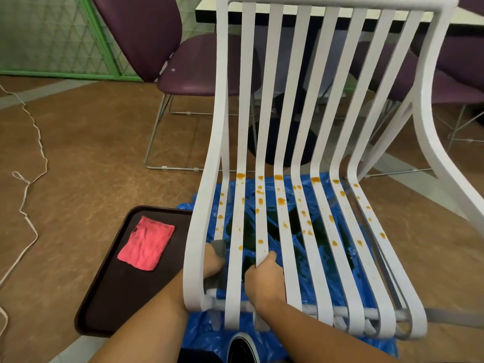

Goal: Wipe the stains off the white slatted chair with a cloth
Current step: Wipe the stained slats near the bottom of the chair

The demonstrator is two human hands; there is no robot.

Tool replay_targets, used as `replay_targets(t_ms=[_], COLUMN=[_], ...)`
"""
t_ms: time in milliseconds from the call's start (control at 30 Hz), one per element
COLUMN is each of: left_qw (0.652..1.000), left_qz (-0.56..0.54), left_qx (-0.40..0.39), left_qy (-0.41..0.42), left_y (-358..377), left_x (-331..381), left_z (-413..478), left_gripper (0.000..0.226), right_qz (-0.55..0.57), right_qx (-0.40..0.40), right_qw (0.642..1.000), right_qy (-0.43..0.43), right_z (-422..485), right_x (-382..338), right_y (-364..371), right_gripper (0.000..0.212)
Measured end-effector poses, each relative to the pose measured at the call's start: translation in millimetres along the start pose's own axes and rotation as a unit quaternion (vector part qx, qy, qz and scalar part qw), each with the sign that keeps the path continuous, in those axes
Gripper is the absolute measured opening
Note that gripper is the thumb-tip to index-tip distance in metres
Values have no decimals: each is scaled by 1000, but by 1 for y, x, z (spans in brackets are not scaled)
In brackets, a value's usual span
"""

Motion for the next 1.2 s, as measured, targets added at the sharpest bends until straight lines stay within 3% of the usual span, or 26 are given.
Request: replay_targets(t_ms=[67, 167, 367, 533, 667, 1067, 1200], left_qw=[999, 998, 994, 999, 994, 993, 995], left_qz=[-7, -3, 53, 31, 8, -7, -25], left_qx=[49, 54, -96, -40, -112, -107, -87], left_qy=[6, 11, 13, 10, 19, 53, 50], left_y=[-10, -17, 1, -1, 1, -21, -31], left_x=[6, 8, 4, 8, 9, 30, 36], left_z=[-8, -4, 5, 4, 10, 33, 37], left_gripper=[46, 46, 28, 30, 11, 19, 13], right_qz=[3, 5, 13, 12, 7, -19, -13], right_qx=[1, -3, -4, -3, -2, 7, 6], right_qw=[1000, 1000, 1000, 1000, 1000, 1000, 1000], right_qy=[2, 5, 10, 13, 11, 2, 1], right_z=[-1, -1, -1, 2, 3, 1, 3], right_x=[0, 0, 2, 4, 4, 6, 7], right_y=[0, 1, 3, 3, 5, 5, 4], right_gripper=[30, 28, 32, 40, 38, 28, 28])
Point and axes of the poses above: each hand's wrist, its own z-axis towards the middle knuckle, its own y-axis out of the palm, x = y × z, the point moved 9 cm from there along z, towards the middle knuckle, and after that the axes turned 13 degrees about z, right-handed, at the moved point
